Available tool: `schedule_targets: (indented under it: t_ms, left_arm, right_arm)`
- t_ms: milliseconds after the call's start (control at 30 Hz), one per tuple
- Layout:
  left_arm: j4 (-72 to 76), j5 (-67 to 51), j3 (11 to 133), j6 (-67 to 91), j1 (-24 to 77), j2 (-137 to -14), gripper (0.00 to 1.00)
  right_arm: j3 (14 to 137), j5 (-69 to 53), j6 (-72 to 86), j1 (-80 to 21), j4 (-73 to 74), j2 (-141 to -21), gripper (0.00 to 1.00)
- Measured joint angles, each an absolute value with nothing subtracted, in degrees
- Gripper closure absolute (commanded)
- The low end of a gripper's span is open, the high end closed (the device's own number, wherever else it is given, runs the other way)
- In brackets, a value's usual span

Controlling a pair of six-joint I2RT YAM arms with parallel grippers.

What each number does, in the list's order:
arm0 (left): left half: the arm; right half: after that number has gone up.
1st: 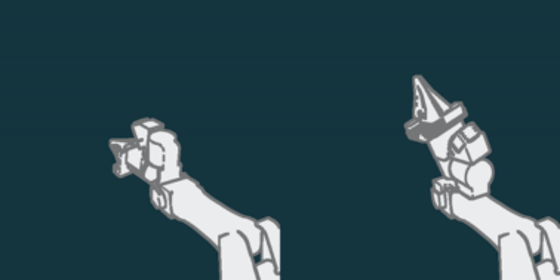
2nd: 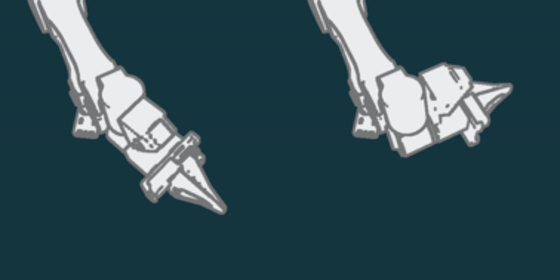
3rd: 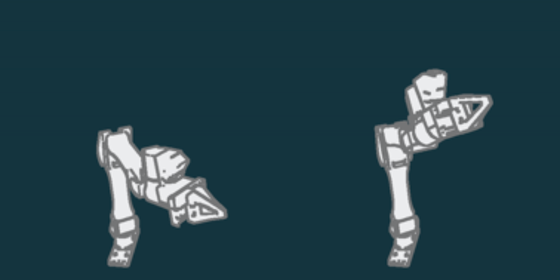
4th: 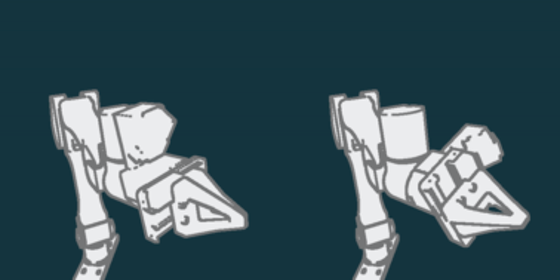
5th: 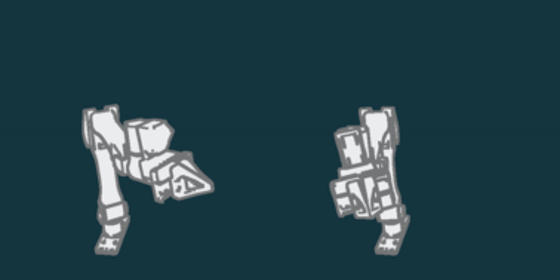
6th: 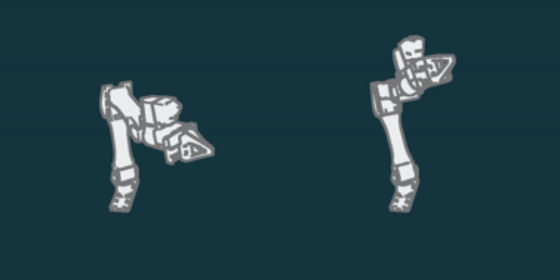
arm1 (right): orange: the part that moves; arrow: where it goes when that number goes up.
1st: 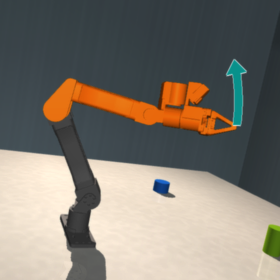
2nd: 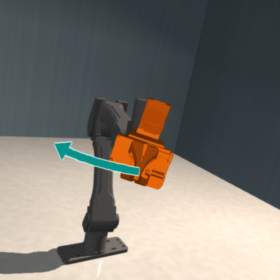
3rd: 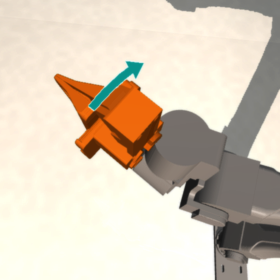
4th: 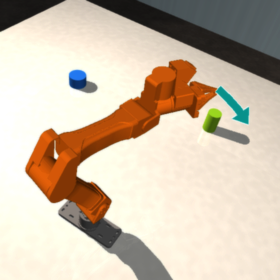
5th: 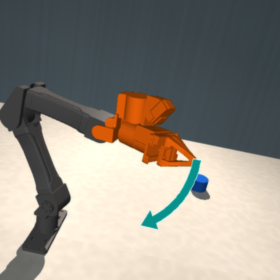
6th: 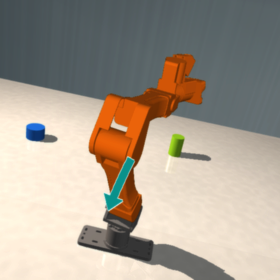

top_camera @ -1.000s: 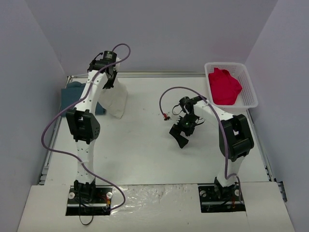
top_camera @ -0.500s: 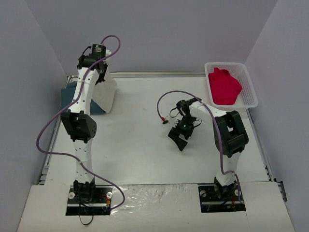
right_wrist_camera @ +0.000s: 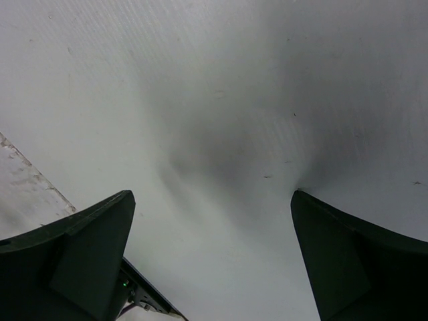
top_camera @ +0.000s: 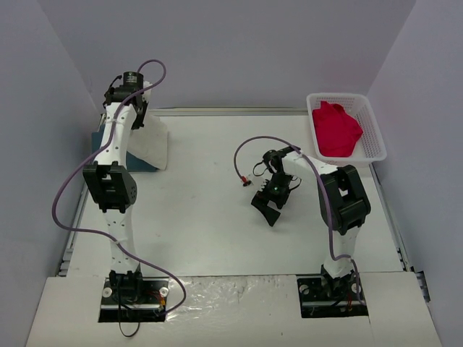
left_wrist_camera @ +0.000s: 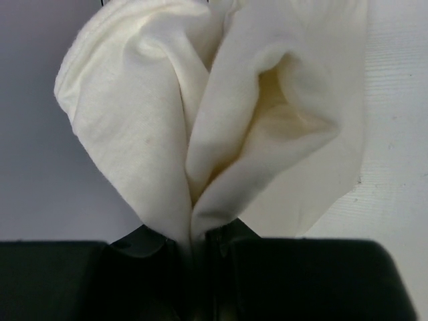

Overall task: Fold and stack the t-shirts
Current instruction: Put the neatly folded tshirt into the corner of the board with the left arm

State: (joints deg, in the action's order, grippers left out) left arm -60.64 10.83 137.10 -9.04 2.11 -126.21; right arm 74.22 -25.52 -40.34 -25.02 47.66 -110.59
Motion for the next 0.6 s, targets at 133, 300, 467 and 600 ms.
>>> schedule_targets:
  t_ms: [133, 300, 467, 600]
  left_arm:
    - [-58.94, 10.5, 135.92, -10.35, 1.15, -126.1, 0.98]
    - [-55.48, 10.15, 132.25, -12.27, -1.85, -126.06, 0.97]
    - [-49.8, 12.14, 125.67, -16.1, -6.2, -125.69, 0.44]
    - [-46.39, 15.51, 124.22, -18.85, -8.84, -125.67, 0.12]
  right_arm:
    - [74.56, -25.3, -40.34, -25.17, 48.03, -110.93, 0.0]
    - [75.29, -25.26, -40.16, -25.17, 48.69, -111.66, 0.0]
    - [76.2, -25.23, -39.97, -25.21, 49.56, -112.51, 0.0]
    - [76.69, -25.21, -40.1, -25.32, 50.41, -113.03, 0.0]
